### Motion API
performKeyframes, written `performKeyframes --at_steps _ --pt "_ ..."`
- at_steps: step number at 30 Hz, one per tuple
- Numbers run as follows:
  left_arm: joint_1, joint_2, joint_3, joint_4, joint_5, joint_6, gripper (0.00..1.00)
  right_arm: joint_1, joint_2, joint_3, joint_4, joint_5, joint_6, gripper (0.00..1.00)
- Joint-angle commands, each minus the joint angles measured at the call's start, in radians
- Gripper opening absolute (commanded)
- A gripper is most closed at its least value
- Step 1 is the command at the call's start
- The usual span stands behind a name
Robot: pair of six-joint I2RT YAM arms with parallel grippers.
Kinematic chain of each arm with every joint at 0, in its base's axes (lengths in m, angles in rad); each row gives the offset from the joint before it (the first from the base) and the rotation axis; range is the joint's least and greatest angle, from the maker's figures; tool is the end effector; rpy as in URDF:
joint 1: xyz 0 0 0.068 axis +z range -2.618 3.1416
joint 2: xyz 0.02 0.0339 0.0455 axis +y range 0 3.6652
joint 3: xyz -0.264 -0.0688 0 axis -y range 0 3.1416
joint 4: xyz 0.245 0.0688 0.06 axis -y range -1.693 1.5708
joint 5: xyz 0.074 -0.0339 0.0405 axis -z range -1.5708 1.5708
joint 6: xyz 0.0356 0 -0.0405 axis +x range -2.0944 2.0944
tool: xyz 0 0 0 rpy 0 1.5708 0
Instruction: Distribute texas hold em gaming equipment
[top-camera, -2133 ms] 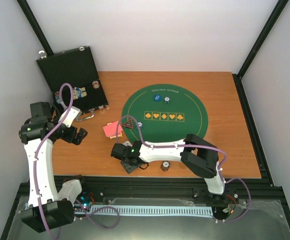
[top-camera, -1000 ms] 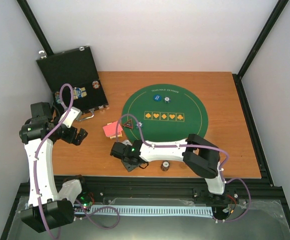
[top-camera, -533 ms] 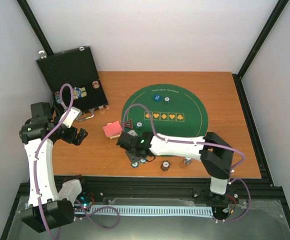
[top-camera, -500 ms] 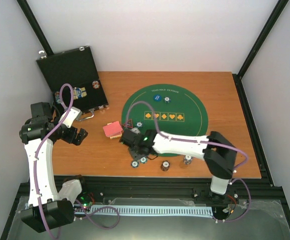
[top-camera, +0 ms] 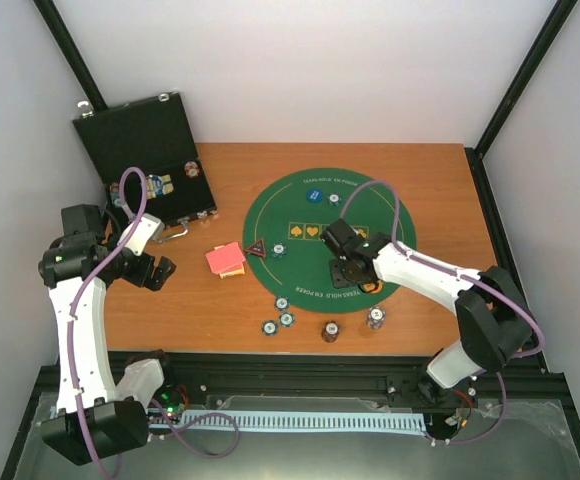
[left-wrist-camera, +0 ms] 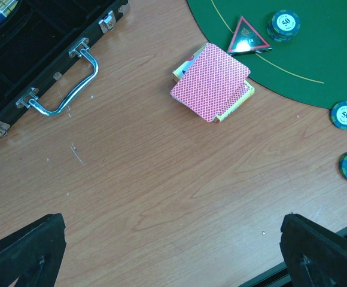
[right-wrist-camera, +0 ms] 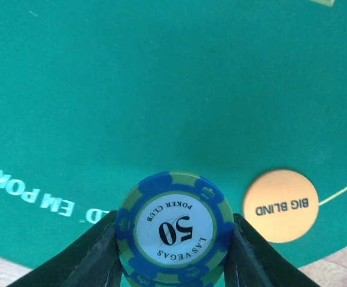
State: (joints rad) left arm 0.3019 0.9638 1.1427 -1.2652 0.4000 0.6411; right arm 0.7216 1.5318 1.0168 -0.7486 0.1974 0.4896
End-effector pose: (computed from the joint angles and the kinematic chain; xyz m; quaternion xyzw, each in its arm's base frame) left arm 0.1469 0.0312 0.3385 0.2076 0.9298 -0.0650 0.2971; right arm 0.2189 0.1833 0.2050 -0.0988 0.9786 0.0066 0.1806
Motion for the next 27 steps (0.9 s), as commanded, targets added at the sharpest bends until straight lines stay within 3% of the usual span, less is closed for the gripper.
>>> performKeyframes --at_steps 1,21,27 --pt "0.003 -0.004 0.025 -0.011 0.014 0.014 1.0 -0.043 -0.018 -0.065 0.064 -0.02 -0.006 0.37" --pt "0.003 -0.003 0.033 -0.01 0.016 0.011 1.0 -0.068 0.045 -0.179 0.155 -0.048 0.033 0.38" --pt "0.003 0.0 0.04 -0.011 0.023 0.006 1.0 -0.068 0.041 -0.188 0.147 -0.048 0.038 0.57"
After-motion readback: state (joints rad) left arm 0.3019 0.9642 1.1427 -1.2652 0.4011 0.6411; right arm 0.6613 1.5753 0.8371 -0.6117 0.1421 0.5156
